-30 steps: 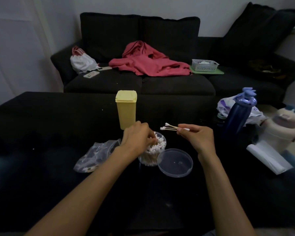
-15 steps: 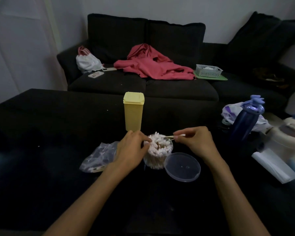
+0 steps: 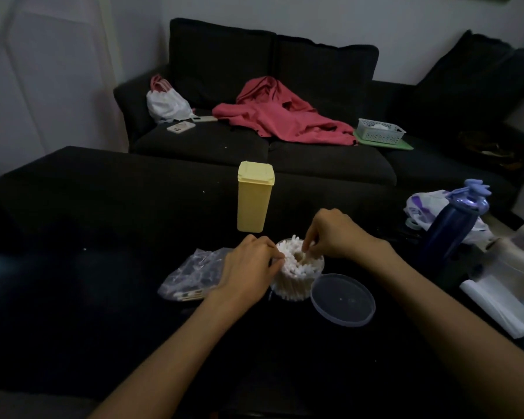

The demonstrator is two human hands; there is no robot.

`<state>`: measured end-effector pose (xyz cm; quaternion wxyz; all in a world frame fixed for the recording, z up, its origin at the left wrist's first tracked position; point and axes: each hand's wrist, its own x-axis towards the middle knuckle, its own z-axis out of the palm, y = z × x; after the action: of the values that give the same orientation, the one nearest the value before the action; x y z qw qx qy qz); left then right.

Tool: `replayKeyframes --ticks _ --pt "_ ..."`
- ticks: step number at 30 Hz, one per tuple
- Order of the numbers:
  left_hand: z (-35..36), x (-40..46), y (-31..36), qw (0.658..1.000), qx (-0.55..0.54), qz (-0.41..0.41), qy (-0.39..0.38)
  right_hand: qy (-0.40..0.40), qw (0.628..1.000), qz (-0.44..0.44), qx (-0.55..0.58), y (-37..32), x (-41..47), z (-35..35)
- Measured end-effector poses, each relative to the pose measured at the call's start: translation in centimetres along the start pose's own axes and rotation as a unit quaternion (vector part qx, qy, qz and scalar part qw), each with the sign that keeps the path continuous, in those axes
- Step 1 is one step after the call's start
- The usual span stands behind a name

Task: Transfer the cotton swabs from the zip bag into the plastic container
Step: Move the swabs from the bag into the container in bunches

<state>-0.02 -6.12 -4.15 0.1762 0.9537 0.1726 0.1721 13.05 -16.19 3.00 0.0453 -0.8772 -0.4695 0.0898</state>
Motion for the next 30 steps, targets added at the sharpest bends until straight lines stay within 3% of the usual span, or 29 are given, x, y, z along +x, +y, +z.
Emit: replayKeyframes --ticks 2,6,11,14,17,19,23,30 --pt "0.0 0.0 -0.1 1.000 -0.004 0.001 -0.003 -0.048 0.998 0.038 -0.026 -0.8 1.1 0.6" --pt "0.2 0.0 -0.4 0.999 -0.031 -0.010 0.004 -0.067 0.995 0.070 -0.037 -1.5 2.5 1.5" --pt "0.2 -0.6 -0.3 0.997 -0.073 -0.011 0.027 -0.177 0.979 0.055 0.084 0.4 1.5 -0.9" --pt "0.2 -0.8 0.5 0.995 -0.095 0.042 0.008 -0.101 0.976 0.038 0.190 1.9 -0.1 -0.8" --pt "0.8 -0.9 1.5 0.995 -0.056 0.074 -0.033 0.101 0.971 0.047 0.214 2.4 -1.9 2.0" --pt "1.6 -1.0 1.7 0.994 -0.011 0.089 -0.054 0.185 0.959 0.035 0.211 2.3 -3.4 4.3" --pt "2.5 -0.8 0.7 0.986 0.053 0.134 -0.082 0.175 0.965 0.013 0.192 2.5 -5.0 6.5" --pt "2.2 -2.5 0.1 0.991 -0.041 0.106 -0.077 0.017 0.993 -0.053 0.102 2.1 -5.8 7.2"
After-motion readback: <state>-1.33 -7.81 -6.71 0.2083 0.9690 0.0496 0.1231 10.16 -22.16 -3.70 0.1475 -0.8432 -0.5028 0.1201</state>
